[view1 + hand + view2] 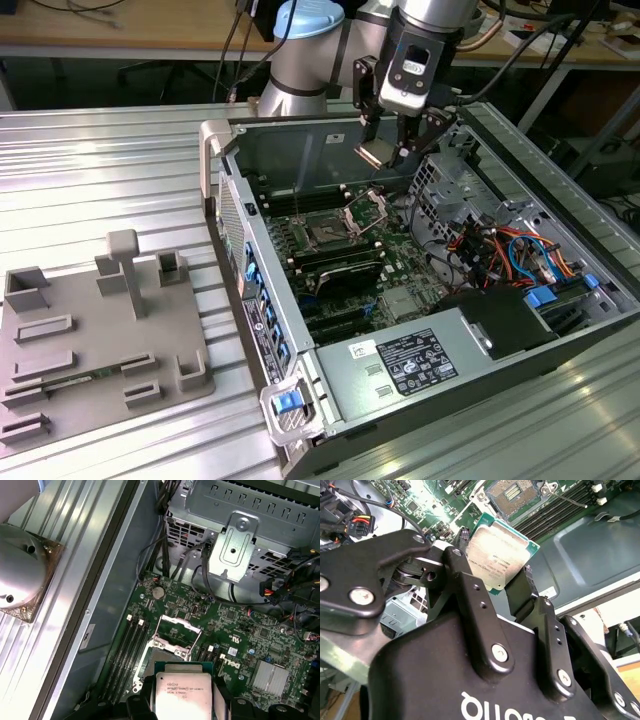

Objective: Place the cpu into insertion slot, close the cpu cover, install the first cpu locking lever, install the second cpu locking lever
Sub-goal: 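Place the cpu into insertion slot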

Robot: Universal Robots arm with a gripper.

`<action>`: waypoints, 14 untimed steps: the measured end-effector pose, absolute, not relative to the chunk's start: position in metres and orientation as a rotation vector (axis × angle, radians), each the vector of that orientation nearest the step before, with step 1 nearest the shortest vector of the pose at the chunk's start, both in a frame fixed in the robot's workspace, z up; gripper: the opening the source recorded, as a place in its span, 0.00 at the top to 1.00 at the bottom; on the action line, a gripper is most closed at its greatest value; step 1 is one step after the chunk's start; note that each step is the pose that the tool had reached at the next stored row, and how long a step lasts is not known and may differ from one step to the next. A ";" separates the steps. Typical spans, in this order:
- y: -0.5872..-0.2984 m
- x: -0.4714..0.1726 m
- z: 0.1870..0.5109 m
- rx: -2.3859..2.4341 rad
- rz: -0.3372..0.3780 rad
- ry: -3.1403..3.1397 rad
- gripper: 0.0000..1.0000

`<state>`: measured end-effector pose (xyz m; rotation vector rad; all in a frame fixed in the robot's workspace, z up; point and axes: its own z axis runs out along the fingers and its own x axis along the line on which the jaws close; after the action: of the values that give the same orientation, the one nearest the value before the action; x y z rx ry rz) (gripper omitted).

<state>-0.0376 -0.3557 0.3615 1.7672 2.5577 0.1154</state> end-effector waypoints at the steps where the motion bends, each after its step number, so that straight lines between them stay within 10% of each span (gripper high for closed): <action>1: -0.356 -0.038 0.361 1.781 0.115 2.547 0.45; 14: -0.356 -0.038 0.361 1.819 0.114 2.519 0.45</action>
<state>-0.0376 -0.3557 0.3614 1.8189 2.5193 0.1142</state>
